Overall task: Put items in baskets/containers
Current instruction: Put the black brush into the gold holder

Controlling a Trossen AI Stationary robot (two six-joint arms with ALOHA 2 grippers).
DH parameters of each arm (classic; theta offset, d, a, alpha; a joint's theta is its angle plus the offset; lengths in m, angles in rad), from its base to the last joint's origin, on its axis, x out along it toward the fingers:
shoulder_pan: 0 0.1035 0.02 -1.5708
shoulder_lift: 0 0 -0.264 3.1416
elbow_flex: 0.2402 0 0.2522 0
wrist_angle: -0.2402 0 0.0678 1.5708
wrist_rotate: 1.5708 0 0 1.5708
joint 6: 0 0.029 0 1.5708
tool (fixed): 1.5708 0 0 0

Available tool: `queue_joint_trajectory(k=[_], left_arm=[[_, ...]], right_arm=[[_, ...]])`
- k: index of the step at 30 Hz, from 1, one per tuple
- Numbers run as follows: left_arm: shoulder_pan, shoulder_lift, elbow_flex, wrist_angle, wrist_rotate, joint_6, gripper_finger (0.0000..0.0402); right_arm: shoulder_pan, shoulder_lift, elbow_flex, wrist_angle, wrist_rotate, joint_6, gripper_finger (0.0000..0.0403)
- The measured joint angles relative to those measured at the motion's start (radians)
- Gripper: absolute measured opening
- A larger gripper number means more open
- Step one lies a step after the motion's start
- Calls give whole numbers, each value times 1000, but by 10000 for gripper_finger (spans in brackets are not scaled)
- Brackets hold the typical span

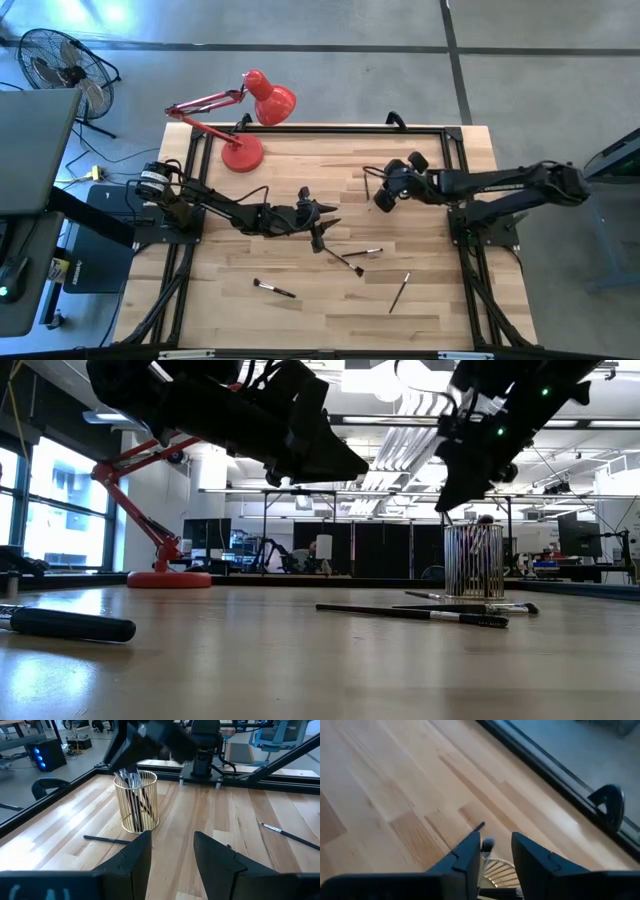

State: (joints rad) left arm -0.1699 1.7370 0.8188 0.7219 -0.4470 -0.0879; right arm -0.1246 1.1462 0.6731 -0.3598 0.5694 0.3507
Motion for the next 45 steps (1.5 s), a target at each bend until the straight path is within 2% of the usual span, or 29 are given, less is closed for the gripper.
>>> queue_joint_trajectory(k=[7, 11, 15, 19, 22, 25, 28, 31, 37, 42, 45], left_arm=[[0, 0, 0, -2, 1, 0, 146], [0, 0, 0, -6, 1, 0, 146], [0, 0, 0, -8, 4, 0, 146], [0, 0, 0, -12, 28, 1, 146], [0, 0, 0, -27, 57, 1, 146], [0, 0, 0, -48, 65, 10, 146], [0, 0, 0, -75, 64, 21, 146], [0, -1, 0, -99, 50, 98, 146], [12, -1, 36, -160, -51, 216, 144], [61, -1, 128, -388, -29, 215, 144], [88, -1, 174, -521, 5, 203, 144]], right_arm=[[0, -202, 0, -22, -36, -45, 129], [1, -320, 0, -67, -175, -39, 129], [34, -383, 0, -174, -312, 32, 127], [159, -387, -39, -243, -279, 110, 111], [263, -387, -102, -195, -268, 175, 92], [358, -387, -164, -125, -213, 232, 70], [420, -386, -212, -66, -184, 247, 50], [455, -386, -240, -38, -193, 253, 31], [481, -386, -244, -25, -192, 273, 3], [481, -386, -244, -25, -226, 272, 9], [478, -386, -244, -24, -198, 271, 15]])
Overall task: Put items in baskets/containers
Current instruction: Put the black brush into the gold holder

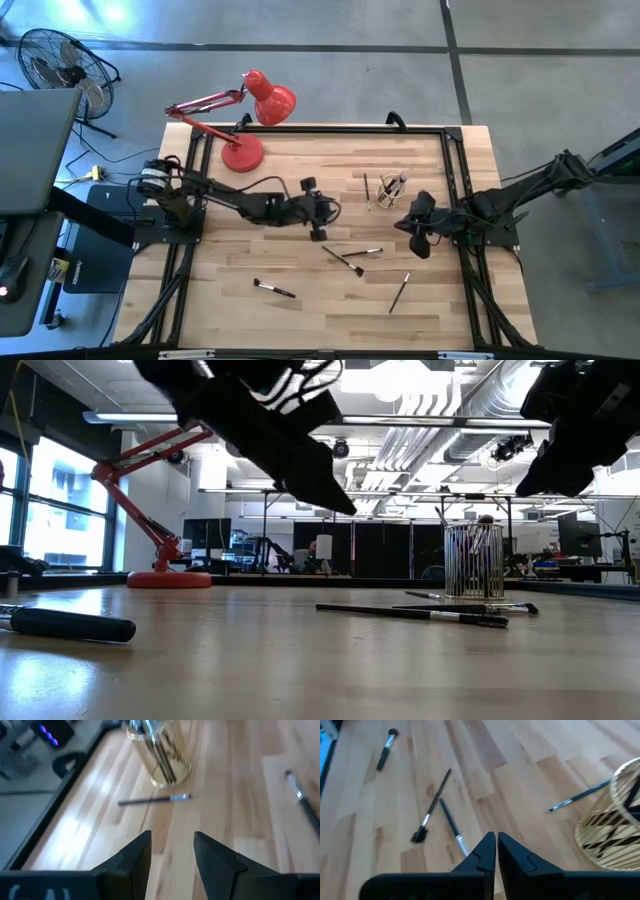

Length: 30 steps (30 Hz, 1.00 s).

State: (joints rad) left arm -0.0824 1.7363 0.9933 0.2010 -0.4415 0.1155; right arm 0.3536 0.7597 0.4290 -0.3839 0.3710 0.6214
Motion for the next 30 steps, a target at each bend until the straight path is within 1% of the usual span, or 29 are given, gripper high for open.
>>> queue_joint_trajectory(k=[3, 5, 8, 11, 13, 16, 18, 20, 23, 27, 30], left_arm=[[20, 0, 3, -57, 8, -37, 144], [26, 0, -3, -54, 8, -51, 144], [26, 0, -5, -63, 5, -67, 144], [21, 0, -5, -65, 7, -90, 144], [15, 0, -5, -80, 17, -134, 144], [9, 0, -5, -100, 35, -204, 144], [5, 0, -6, -107, 39, -257, 144], [-11, 0, -6, -100, 38, -311, 144], [-53, 0, -6, -88, 28, -396, 144], [-119, 0, -5, -73, -24, -493, 144], [-160, 0, 0, -74, -71, -531, 144]], right_arm=[[0, 0, 0, 10, 52, -1, 16], [0, 0, 0, 22, 92, -5, 15], [0, 0, 0, 50, 133, -93, 11], [0, 13, 0, 102, 113, -184, 3], [0, 40, 0, 172, 100, -234, 2], [1, 109, 17, 301, 69, -362, 1], [3, 168, 62, 302, 53, -425, 1], [3, 234, 127, 249, 38, -459, 1], [3, 339, 243, 70, 6, -464, 1], [3, 469, 383, -176, -51, -367, 1], [4, 557, 446, -313, -107, -329, 1]])
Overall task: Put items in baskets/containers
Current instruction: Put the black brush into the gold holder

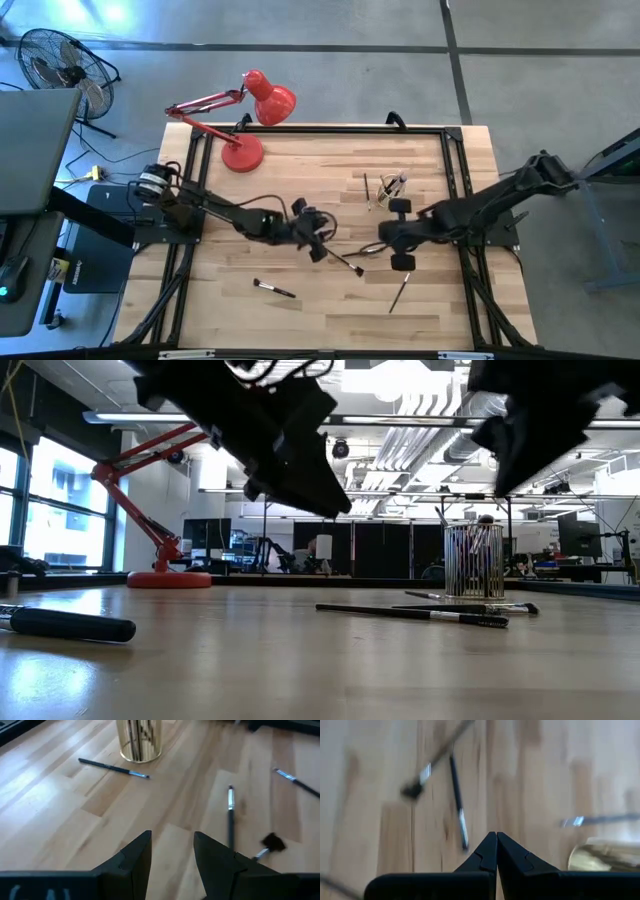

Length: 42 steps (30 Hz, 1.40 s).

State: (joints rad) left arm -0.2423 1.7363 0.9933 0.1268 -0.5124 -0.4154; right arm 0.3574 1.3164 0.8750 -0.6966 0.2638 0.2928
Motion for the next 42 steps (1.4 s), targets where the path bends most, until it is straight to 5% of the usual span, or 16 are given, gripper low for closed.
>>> queue_joint_trajectory(k=[19, 42], left_arm=[[-40, 0, 94, -81, 32, -7, 144], [-39, 0, 94, -77, 79, 18, 144]], right_arm=[[34, 278, 6, 22, -66, 42, 84], [-31, 313, -86, 127, -140, 16, 83]])
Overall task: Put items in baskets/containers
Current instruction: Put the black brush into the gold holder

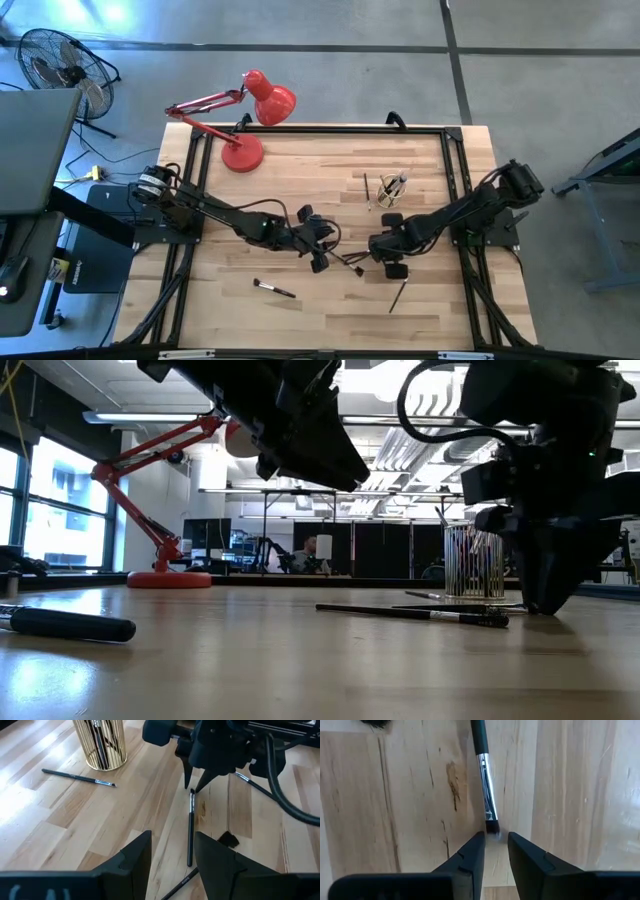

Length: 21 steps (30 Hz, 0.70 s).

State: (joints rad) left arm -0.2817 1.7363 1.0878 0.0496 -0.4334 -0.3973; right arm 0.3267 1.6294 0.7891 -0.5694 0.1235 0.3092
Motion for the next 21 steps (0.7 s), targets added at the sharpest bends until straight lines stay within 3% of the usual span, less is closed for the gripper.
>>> queue_joint_trajectory(k=[8, 15, 21], left_arm=[[0, 0, 0, 0, 0, 0, 144], [0, 0, 0, 1, 0, 0, 144], [0, 0, 0, 7, 58, 0, 144]], right_arm=[[1, 0, -21, 71, -13, -3, 80], [2, -6, -22, 74, -26, -12, 10], [0, -80, -29, 53, -28, 5, 5]])
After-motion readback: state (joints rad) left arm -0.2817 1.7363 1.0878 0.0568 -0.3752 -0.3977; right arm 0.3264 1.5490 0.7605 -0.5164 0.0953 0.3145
